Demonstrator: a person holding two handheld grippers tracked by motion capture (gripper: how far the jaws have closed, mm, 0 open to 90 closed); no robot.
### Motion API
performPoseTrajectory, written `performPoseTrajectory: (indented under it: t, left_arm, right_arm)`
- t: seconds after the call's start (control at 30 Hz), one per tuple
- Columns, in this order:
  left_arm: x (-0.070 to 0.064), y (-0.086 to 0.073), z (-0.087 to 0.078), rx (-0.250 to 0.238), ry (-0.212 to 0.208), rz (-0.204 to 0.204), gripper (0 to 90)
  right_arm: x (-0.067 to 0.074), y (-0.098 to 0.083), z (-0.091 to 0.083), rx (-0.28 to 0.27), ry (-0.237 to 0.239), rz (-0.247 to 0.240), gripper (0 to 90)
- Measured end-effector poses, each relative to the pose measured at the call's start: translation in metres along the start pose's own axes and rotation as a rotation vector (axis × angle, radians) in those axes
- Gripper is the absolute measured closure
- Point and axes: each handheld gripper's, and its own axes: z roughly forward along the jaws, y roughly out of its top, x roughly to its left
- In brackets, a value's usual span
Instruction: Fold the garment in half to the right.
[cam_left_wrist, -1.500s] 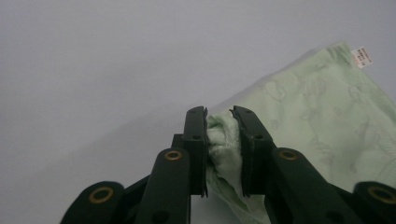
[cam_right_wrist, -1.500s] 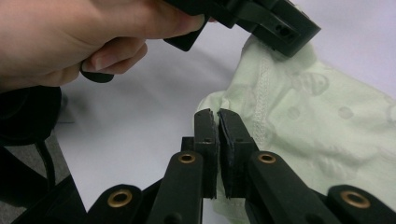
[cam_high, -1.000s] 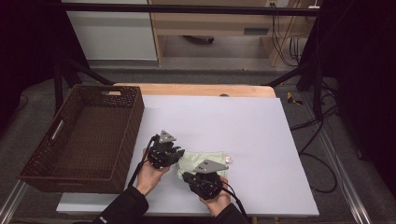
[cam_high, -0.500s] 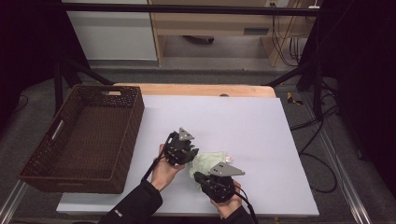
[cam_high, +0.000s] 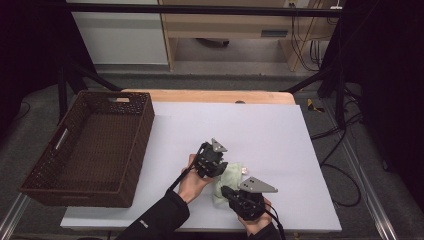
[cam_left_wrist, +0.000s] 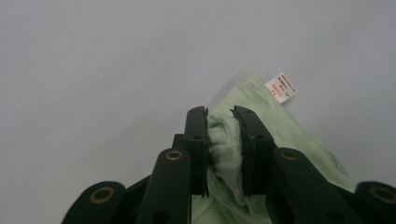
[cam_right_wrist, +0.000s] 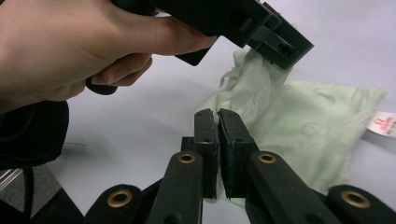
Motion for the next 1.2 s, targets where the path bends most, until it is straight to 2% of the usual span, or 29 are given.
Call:
performPoseTrajectory:
  t: [0.3,0.47,0.53,0.7,0.87,0.93,1.0,1.1,1.2]
  left_arm:
    - [-0.007,0.01,0.02,0.015,-0.024,-0.001,74.9]
    - [-0.006,0.009,0.031,0.014,-0.058,-0.024,71.9]
    - [-0.003,0.008,0.03,-0.01,-0.082,-0.041,66.4]
    - [0.004,0.009,0.016,-0.094,-0.095,-0.038,51.0]
    - [0.014,0.006,-0.007,-0.183,-0.133,-0.058,46.7]
    - [0.018,0.001,-0.014,-0.204,-0.14,-0.06,48.5]
    - [0.022,-0.005,-0.018,-0.208,-0.153,-0.06,54.8]
    - [0.025,-0.015,-0.017,-0.196,-0.158,-0.064,66.4]
    - [0.026,-0.026,-0.01,-0.171,-0.164,-0.064,76.1]
  right_arm:
    - [-0.011,-0.001,-0.005,0.023,-0.057,0.021,86.7]
    - [-0.019,-0.004,-0.005,0.055,-0.094,0.035,86.1]
    - [-0.022,-0.005,-0.005,0.067,-0.106,0.042,85.7]
    - [-0.027,-0.008,-0.007,0.099,-0.144,0.045,81.4]
    - [-0.029,-0.007,-0.013,0.094,-0.163,0.044,74.5]
    - [-0.031,-0.006,-0.016,0.081,-0.174,0.035,69.2]
    - [-0.032,-0.002,-0.02,0.053,-0.17,0.033,68.3]
    - [-0.034,0.005,-0.022,0.027,-0.134,0.017,75.7]
    - [-0.033,0.009,-0.015,0.047,-0.094,-0.013,86.4]
